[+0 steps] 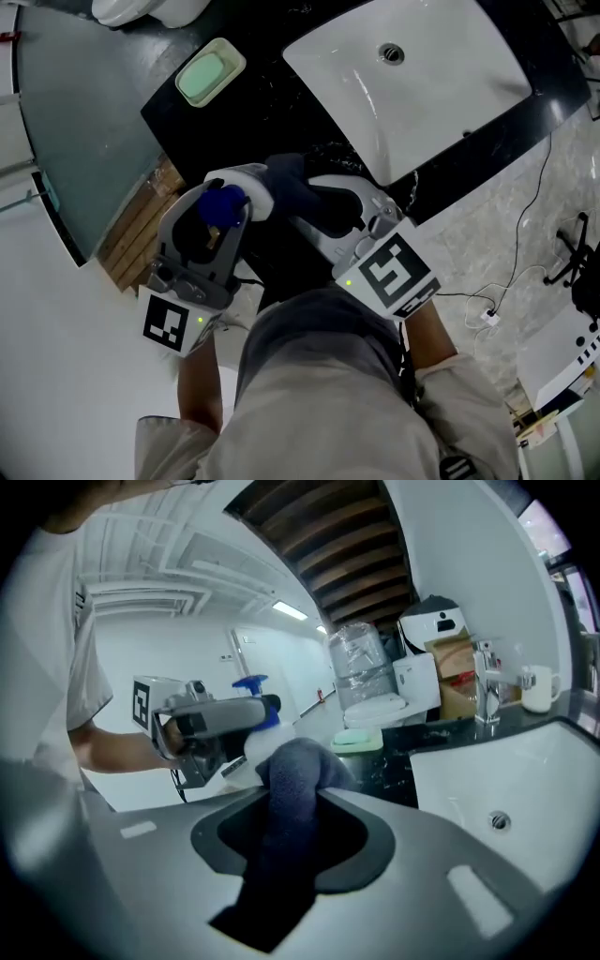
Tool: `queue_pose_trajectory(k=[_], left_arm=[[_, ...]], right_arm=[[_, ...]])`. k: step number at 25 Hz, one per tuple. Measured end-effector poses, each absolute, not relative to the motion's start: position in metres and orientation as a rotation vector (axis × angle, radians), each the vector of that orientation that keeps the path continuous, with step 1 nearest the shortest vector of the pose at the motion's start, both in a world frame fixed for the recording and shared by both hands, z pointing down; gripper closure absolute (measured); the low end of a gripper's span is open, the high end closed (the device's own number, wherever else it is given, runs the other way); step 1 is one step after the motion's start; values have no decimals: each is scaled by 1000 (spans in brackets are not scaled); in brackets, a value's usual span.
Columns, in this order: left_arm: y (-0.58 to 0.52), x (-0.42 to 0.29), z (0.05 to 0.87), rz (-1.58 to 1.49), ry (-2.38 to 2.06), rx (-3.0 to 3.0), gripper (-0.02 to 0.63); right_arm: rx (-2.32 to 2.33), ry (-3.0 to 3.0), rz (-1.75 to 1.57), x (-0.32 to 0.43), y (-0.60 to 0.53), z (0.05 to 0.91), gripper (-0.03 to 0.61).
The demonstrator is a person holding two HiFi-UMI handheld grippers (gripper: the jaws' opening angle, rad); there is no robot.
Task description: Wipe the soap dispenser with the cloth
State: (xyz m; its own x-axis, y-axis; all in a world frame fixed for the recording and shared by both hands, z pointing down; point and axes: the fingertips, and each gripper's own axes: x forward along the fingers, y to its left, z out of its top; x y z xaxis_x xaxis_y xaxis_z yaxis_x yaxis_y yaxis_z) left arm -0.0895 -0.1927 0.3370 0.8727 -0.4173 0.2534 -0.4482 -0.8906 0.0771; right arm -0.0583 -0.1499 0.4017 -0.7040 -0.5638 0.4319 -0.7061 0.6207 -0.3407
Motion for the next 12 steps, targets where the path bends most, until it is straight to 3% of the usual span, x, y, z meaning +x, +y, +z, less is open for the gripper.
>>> queue_pose_trajectory(k=[5,12], left_arm=[[-193,-94,335,329,-658,2919,471],[-175,-101,338,358,-335,2965,471]], right_arm=[[1000,-2622,565,-65,-147,370,460],[928,-2608,687,-75,-147,400,460]])
